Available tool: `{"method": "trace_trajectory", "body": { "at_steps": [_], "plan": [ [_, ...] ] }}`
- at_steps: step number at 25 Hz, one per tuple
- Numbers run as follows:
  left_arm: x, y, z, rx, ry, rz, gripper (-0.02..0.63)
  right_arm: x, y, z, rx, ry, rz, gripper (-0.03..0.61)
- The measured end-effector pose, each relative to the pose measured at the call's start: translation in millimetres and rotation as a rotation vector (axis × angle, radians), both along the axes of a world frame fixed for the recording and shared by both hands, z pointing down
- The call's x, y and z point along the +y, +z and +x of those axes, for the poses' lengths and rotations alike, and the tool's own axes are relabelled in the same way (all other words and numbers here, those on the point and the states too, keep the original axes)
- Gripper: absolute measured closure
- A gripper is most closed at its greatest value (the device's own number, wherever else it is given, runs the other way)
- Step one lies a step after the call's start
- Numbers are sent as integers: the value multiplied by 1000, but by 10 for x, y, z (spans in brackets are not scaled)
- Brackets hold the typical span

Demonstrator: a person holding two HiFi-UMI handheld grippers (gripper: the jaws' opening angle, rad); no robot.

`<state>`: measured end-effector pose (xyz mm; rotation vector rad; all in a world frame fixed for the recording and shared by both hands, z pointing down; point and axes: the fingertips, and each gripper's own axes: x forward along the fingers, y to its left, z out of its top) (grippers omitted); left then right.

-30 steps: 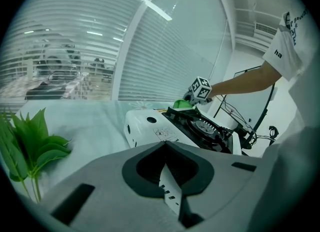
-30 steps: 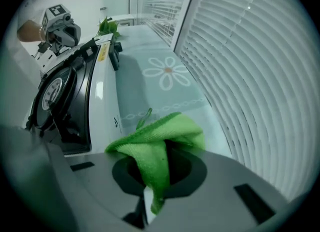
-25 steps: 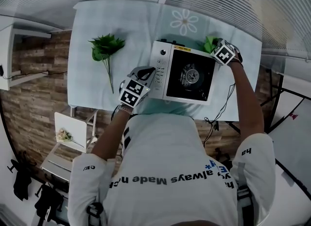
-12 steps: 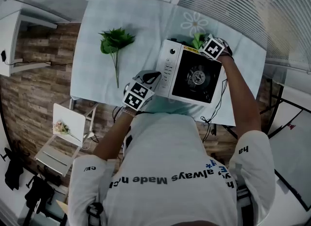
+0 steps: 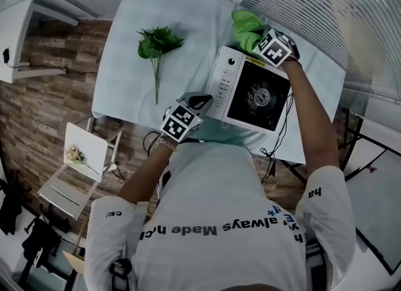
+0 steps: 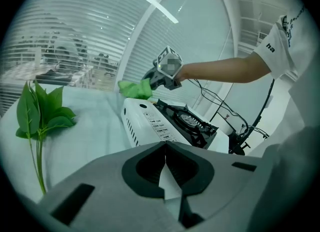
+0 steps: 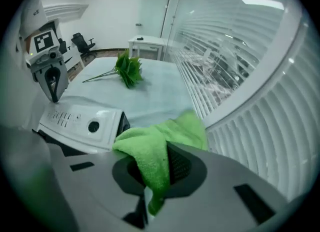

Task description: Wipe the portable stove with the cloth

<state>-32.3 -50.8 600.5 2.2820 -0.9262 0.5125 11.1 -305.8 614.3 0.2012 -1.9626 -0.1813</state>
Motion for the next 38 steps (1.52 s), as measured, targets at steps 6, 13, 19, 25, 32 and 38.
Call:
{"method": "trace_trajectory", "body": {
  "at_steps": [6,13,19,25,32,38],
  "plan": [
    [159,38,-7,10,-5,-12,601,269,1,-766,4,-151,-1,555],
    [301,72,-56,15,-19,-29,601,657,358,-1065,130,-279,-68,555],
    [402,141,-87,37,-29,-49,601,892,437,-1116,195,-294,-99,555],
    [447,122,-96,40,-28,-48,601,1021,399,-1100,245,-332,-53,555],
    [532,109,-96,36,-22,-41,601,1374,420,-1102,282,-398,-53,555],
    [608,120,-134,21,-24,-34,601,1657,452,-1099,301,-424,-75,555]
  ]
}}
